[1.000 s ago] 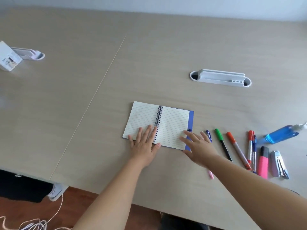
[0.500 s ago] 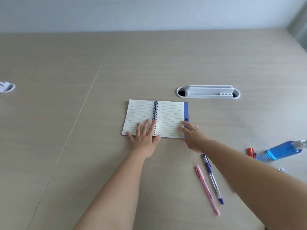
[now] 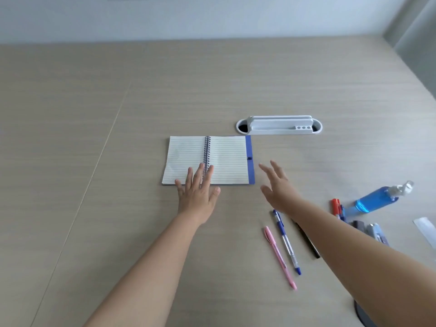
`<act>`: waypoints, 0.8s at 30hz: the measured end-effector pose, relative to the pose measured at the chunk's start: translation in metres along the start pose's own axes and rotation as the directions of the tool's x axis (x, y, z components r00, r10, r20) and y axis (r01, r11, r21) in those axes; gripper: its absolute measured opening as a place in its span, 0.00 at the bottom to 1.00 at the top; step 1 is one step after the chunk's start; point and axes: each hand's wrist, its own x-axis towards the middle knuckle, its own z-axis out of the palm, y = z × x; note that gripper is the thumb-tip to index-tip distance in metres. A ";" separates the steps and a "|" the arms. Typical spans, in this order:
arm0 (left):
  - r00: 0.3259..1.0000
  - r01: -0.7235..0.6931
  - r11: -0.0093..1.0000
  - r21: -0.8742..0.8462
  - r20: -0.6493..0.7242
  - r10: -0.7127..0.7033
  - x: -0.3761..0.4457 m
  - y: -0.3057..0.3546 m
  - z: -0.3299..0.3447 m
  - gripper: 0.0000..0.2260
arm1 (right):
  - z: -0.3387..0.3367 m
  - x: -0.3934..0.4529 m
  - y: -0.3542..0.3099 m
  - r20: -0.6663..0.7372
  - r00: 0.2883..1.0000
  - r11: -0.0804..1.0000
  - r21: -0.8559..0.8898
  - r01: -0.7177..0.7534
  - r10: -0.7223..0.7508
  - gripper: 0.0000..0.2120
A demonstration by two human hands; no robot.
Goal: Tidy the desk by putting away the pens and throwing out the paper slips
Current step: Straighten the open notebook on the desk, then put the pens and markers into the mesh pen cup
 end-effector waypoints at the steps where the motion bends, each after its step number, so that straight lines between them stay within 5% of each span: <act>1: 0.998 -0.055 0.998 -0.012 -0.018 0.055 -0.010 0.008 0.003 0.28 | -0.005 -0.015 0.007 -0.010 0.999 0.999 -0.002 -0.043 0.043 0.25; 7: 0.869 -0.443 0.888 -0.125 0.186 0.459 -0.063 0.070 0.035 0.24 | -0.013 -0.092 0.028 0.074 0.969 0.965 -0.138 -0.223 0.235 0.12; 11: 0.844 -0.496 0.861 -0.114 0.171 0.509 -0.065 0.087 0.041 0.16 | -0.007 -0.101 0.018 0.184 0.943 0.934 -0.280 -0.221 0.278 0.11; 16: 0.835 -0.509 0.850 -0.134 0.165 0.525 -0.063 0.078 0.027 0.10 | -0.008 -0.103 0.013 0.142 0.940 0.913 -0.321 -0.254 0.311 0.07; 20: 0.862 -0.376 0.899 -0.226 0.272 0.429 -0.074 0.068 0.008 0.05 | -0.038 -0.121 0.009 0.004 0.941 0.939 0.063 -0.339 0.339 0.11; 24: 0.937 -0.169 0.867 -0.468 0.196 0.288 -0.099 0.078 -0.018 0.04 | -0.090 -0.166 0.023 -0.111 0.926 0.899 0.305 -0.314 0.361 0.07</act>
